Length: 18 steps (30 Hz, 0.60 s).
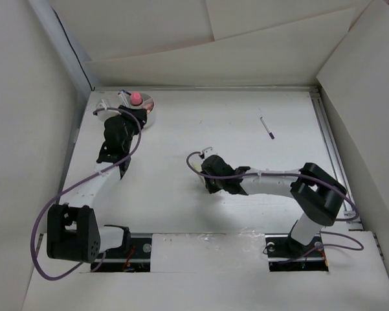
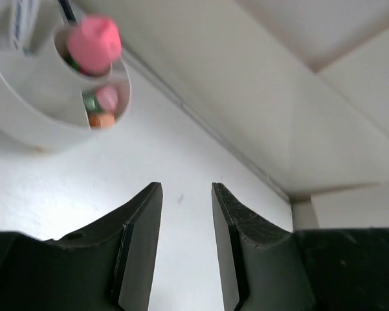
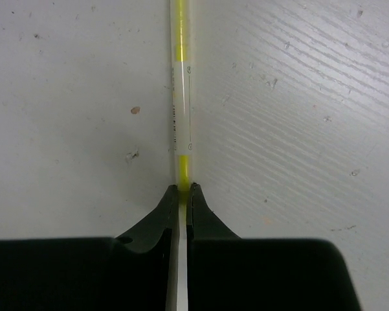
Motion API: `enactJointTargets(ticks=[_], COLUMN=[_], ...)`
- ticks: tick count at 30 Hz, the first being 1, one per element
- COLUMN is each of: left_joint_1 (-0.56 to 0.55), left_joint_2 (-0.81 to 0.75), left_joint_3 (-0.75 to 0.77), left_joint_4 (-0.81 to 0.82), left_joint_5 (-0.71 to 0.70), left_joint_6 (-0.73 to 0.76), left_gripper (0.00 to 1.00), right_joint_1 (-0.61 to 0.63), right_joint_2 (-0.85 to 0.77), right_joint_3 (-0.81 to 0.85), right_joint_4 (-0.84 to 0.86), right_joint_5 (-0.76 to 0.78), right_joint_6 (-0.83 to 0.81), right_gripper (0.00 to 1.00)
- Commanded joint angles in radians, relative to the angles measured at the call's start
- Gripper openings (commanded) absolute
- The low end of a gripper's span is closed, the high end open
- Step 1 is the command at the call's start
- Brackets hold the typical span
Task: Sort the stationery into containers
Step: Grab a piece of stationery with the right arm
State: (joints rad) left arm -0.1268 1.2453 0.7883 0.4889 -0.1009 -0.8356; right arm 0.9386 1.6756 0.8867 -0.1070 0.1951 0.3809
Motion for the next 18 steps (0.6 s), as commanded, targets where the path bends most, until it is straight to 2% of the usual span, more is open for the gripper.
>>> enactJointTargets(ticks=[1, 4, 8, 12, 16, 18], left_joint_1=[-0.022, -0.034, -0.034, -0.034, -0.080, -0.137], left_joint_2=[-0.066, -0.080, -0.080, -0.089, -0.078, -0.049], left_joint_3=[-0.069, -0.109, -0.100, -0.090, -0.054, -0.022], left_joint_4=[0.068, 0.057, -0.048, -0.049, -0.114, -0.150], left_joint_5=[0.168, 0.276, 0.365, 0.451, 0.437, 0.365], left_joint_6=[-0.036, -0.001, 0.075, 0.075, 0.125, 0.145], left_gripper=[0.33, 0.35, 0.44, 0.51, 0.55, 0.56], right_joint_1=[0.011, 0.011, 0.011, 0.011, 0.011, 0.011], right_joint_2=[-0.071, -0.125, -0.139, -0.059, -0.017, -0.017], right_joint_3=[0.003, 0.050, 0.165, 0.285, 0.350, 0.369], right_joint_4=[-0.005, -0.048, -0.069, -0.049, -0.076, -0.076], right_joint_5=[0.016, 0.026, 0.037, -0.009, -0.031, -0.040], right_joint_6=[-0.007, -0.034, -0.089, -0.151, -0.161, -0.162], right_gripper=[0.00, 0.00, 0.00, 0.00, 0.00, 0.00])
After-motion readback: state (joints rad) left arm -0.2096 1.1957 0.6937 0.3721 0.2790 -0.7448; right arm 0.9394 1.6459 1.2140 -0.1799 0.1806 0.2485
